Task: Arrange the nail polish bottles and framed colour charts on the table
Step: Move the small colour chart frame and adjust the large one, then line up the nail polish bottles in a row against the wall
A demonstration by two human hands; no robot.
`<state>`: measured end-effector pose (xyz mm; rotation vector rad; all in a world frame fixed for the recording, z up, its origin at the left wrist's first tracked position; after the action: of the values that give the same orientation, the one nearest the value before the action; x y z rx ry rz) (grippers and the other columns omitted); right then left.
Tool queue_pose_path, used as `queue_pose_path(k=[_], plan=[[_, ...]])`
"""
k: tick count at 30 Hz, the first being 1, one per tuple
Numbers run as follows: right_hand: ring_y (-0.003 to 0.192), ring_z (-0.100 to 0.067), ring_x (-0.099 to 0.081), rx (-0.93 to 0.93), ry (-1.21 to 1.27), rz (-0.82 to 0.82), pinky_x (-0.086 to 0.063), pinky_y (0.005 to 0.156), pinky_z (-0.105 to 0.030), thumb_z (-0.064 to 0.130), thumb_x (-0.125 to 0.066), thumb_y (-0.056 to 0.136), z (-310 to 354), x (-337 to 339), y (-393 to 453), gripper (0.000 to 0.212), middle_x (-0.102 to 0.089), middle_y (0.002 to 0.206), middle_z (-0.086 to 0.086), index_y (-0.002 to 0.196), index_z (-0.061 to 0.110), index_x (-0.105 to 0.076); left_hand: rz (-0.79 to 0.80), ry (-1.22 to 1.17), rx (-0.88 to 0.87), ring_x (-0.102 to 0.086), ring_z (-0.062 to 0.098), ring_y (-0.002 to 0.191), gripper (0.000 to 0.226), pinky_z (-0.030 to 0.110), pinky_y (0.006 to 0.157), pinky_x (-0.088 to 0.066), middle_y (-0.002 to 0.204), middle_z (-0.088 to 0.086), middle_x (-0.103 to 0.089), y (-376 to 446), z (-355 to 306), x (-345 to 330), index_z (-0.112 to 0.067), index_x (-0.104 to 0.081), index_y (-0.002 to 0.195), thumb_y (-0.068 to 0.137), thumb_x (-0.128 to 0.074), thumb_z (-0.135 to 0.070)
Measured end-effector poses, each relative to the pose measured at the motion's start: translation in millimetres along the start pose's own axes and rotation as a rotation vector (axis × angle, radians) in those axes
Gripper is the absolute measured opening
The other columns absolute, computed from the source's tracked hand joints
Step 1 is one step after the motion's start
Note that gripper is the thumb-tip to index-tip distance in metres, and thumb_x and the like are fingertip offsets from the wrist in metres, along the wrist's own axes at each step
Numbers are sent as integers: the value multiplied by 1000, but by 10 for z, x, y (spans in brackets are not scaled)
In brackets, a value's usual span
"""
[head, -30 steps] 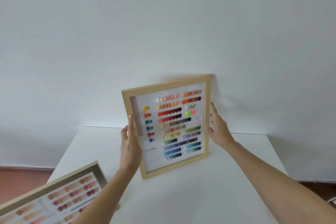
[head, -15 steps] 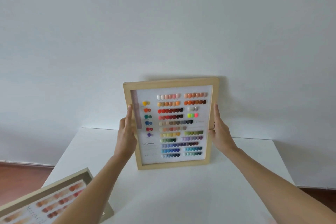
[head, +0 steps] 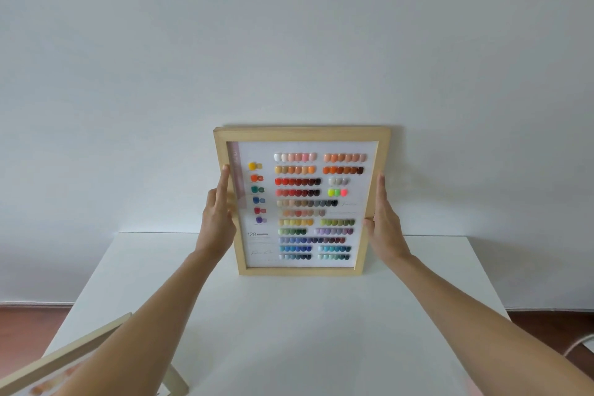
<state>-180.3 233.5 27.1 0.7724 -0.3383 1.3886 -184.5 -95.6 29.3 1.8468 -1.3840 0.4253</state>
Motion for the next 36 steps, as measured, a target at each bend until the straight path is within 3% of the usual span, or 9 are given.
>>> queue_pose_path(k=[12,17,20,23,27,31,34,36], plan=[[105,-15,-60,-1,-35,26,-57,88,-42,-2,-52,91,-39,12,55,105,-51,132,-10,136,56,22,16,17,-17,-53,19,89,93,31,78,-50,116,14,-46,-26,-56,8,-38,1,151,89,-47,11],[102,-14,-59,-38,-49,23,-56,90,-45,0,-55,91,-18,43,34,103,-51,133,-10,140,52,19,41,28,-5,-53,19,91,93,38,82,-54,124,18,-44,-54,-104,41,-37,4,151,90,-48,10],[114,-25,-57,-56,-98,7,-51,94,-48,3,-59,90,8,118,-32,107,-49,135,-12,137,55,22,39,1,18,-56,30,107,95,47,88,-53,144,20,-28,-91,-191,57,-34,3,152,88,-52,10],[115,-28,-55,-92,-146,-5,-48,95,-46,6,-61,89,30,234,-158,107,-47,134,-14,137,56,21,-24,-43,48,-41,35,130,96,48,97,-47,157,11,-3,-167,-304,68,-41,3,150,89,-51,9],[115,-26,-53,-144,-170,3,-44,97,-42,8,-60,90,8,456,-384,87,-48,132,-13,147,40,-2,-125,-98,-62,-12,27,146,86,38,103,-32,158,7,1,-341,-542,14,-35,-7,152,90,-51,6],[109,-25,-58,-167,-196,-9,-45,92,-29,6,-57,91,-51,785,-712,49,-60,115,-14,136,17,-42,-49,-81,-224,-21,24,143,79,43,107,-39,156,13,-12,-609,-861,-183,-22,-20,149,86,-59,5],[98,-24,-63,-205,-211,-14,-50,91,-36,6,-59,89,-92,1086,-993,29,-66,100,-15,118,9,-59,88,-117,-301,-22,30,144,77,56,109,-38,154,11,-16,-831,-1071,-422,-23,-22,148,86,-58,4],[91,-24,-64,-234,-200,-15,-52,89,-38,3,-59,88,-147,1333,-1189,22,-68,94,-14,109,6,-65,178,-142,-315,-24,29,143,75,56,109,-38,154,7,-18,-990,-1242,-588,-26,-23,148,87,-58,1]])
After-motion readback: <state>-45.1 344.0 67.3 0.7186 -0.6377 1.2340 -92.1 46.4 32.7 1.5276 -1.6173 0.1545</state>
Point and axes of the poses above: each hand's wrist, its own y-axis towards the middle knuckle, its own x-axis out of the back of the hand, z = x × y, the point moved 4 cm from there along y, towards the middle knuckle
